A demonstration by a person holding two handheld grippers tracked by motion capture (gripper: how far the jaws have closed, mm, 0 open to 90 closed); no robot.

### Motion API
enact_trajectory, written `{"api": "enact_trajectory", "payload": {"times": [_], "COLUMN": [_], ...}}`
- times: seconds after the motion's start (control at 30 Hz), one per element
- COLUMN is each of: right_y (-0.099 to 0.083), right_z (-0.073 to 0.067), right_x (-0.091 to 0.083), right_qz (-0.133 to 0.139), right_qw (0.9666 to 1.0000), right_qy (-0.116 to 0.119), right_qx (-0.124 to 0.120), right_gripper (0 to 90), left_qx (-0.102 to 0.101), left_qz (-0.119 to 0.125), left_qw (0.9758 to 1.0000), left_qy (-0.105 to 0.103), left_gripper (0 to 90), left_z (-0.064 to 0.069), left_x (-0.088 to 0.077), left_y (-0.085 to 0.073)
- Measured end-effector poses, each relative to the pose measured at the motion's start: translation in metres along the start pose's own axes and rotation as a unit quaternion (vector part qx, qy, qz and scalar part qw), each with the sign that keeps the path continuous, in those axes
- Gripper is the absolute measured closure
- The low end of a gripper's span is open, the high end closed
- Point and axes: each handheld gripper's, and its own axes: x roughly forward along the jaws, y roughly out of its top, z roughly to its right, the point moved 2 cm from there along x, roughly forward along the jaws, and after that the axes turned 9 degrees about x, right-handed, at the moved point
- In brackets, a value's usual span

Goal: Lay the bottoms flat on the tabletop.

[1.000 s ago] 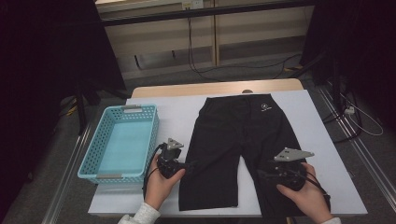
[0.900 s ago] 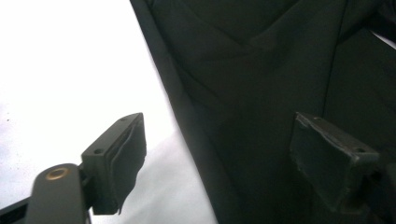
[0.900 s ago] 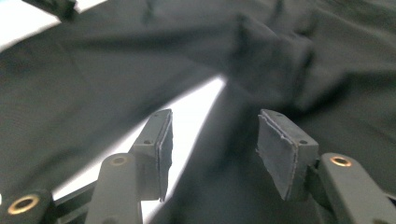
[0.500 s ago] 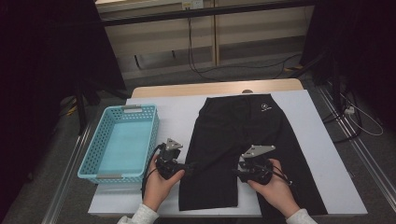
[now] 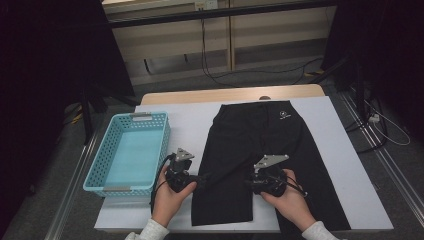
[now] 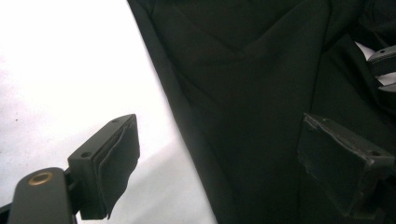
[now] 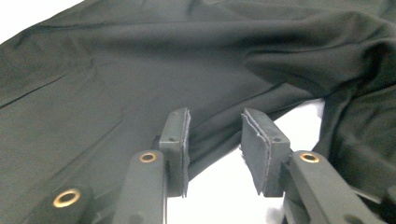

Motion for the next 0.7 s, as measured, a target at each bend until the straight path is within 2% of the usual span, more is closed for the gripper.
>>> {"api": "enact_trajectory", "payload": {"times": [0.07, 0.17, 0.2, 0.23, 0.27, 0.37, 0.57, 0.63, 0.7], "right_y": [0.001, -0.001, -0.001, -0.002, -0.003, -0.004, -0.006, -0.009, -0.012], "right_z": [0.0, 0.001, 0.001, 0.001, 0.001, 0.0, -0.001, -0.003, -0.007], "right_x": [-0.001, 0.001, 0.0, -0.001, 0.0, 0.0, -0.002, -0.005, -0.007], "right_qz": [0.003, 0.003, 0.003, 0.002, 0.001, 0.006, 0.0, -0.001, -0.002], "right_qw": [1.0, 1.0, 1.0, 1.0, 0.9999, 0.9999, 0.9997, 0.9993, 0.9995], "right_qy": [-0.005, -0.007, -0.008, -0.002, 0.01, 0.013, 0.023, 0.035, 0.033], "right_qx": [-0.001, 0.001, 0.0, -0.005, 0.001, -0.002, 0.0, 0.007, -0.002], "right_gripper": [58.6, 61.4, 68.3, 80.7, 81.8, 89.1, 89.7, 89.8, 89.8], "left_qx": [0.002, 0.002, 0.003, 0.003, 0.003, 0.003, 0.003, 0.006, 0.008], "left_qz": [0.0, 0.001, 0.002, 0.002, 0.004, 0.008, 0.009, 0.011, 0.013], "left_qw": [1.0, 1.0, 1.0, 1.0, 1.0, 1.0, 0.9999, 0.9999, 0.9998], "left_qy": [0.0, -0.002, -0.002, -0.002, -0.001, 0.0, -0.004, -0.007, -0.013], "left_gripper": [13.4, 13.4, 13.4, 13.4, 13.4, 13.3, 13.1, 12.9, 12.9], "left_z": [0.0, 0.001, 0.001, 0.001, 0.0, 0.001, 0.001, 0.003, 0.004], "left_x": [0.0, 0.0, 0.0, 0.0, 0.0, 0.001, -0.001, -0.001, -0.001], "left_y": [0.0, 0.001, 0.001, 0.001, 0.001, 0.002, 0.002, 0.003, 0.004]}}
